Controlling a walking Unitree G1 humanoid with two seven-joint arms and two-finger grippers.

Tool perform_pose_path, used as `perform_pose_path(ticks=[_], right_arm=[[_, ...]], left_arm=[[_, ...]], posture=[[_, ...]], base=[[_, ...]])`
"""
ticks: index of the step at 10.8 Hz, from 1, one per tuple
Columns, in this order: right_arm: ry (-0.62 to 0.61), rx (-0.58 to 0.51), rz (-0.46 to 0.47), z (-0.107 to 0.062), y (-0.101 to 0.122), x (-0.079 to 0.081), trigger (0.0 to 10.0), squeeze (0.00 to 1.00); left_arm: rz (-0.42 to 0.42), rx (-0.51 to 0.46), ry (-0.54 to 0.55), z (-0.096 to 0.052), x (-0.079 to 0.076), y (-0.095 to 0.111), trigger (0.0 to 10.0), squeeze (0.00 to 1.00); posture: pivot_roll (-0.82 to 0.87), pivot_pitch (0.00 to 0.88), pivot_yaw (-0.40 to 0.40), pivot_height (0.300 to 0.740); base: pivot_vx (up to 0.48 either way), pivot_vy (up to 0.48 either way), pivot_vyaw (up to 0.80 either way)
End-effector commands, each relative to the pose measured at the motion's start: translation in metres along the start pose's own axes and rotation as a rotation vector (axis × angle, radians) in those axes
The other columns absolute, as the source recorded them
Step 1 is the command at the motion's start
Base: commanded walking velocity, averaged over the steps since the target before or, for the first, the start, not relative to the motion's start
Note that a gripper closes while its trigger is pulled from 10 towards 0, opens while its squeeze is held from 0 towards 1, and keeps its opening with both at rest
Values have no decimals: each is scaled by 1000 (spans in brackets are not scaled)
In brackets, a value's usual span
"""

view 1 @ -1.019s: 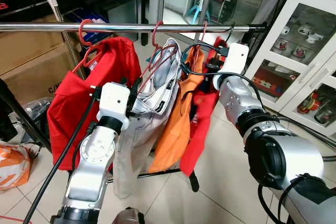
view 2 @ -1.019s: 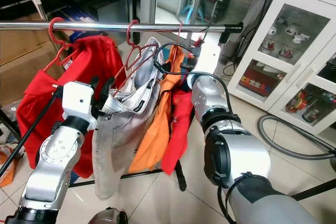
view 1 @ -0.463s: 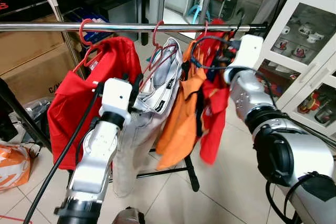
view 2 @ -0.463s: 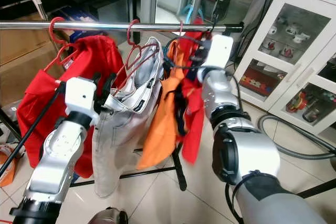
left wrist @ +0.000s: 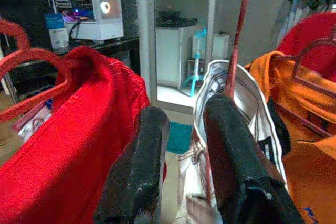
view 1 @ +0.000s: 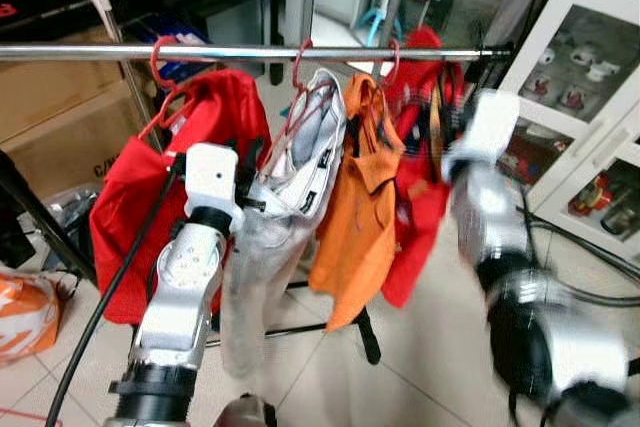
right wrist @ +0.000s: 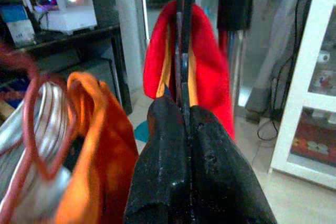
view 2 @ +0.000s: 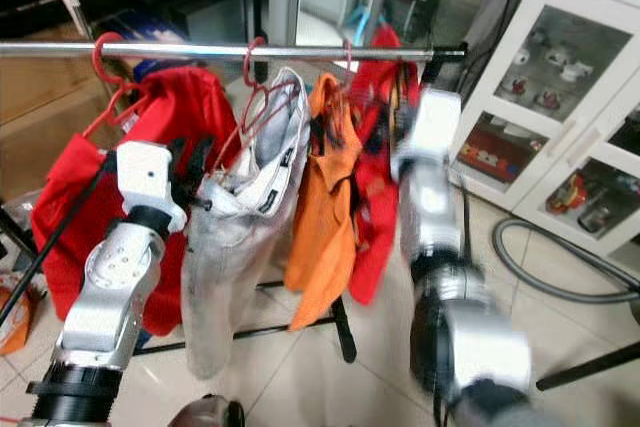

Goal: Hang hanger

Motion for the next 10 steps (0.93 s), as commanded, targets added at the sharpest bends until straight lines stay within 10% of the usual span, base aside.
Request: perform_pose_path(ticks=[1,6,10], right_arm=[[-12,-95,-12,-3,18,-8,0,0],[57,24,-101,-62,-44,-13,0,0],[16,73,-50,-65,-50,-21,0,0]], left_arm=[[-19,5,-28,4,-8,-2,10000,0],[-80,49,-68,11,-18,-21,10000,0],[-89,8,-59,20,-22,-14,10000,0]], posture=[[88,0,-38,740],[-9,0,26,740],[-42,0,45,740]], base=[[0,0,0],[0,0,0],[0,0,0]])
Point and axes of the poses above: a point about 5 cm out from each wrist's last joint towards the gripper, its own z axis pointing out of the wrist towards the gripper, its own y axis along the axis of the wrist's last joint, x = y × z, the point moved 6 cm from there along z, pointing out of the wrist towards the gripper
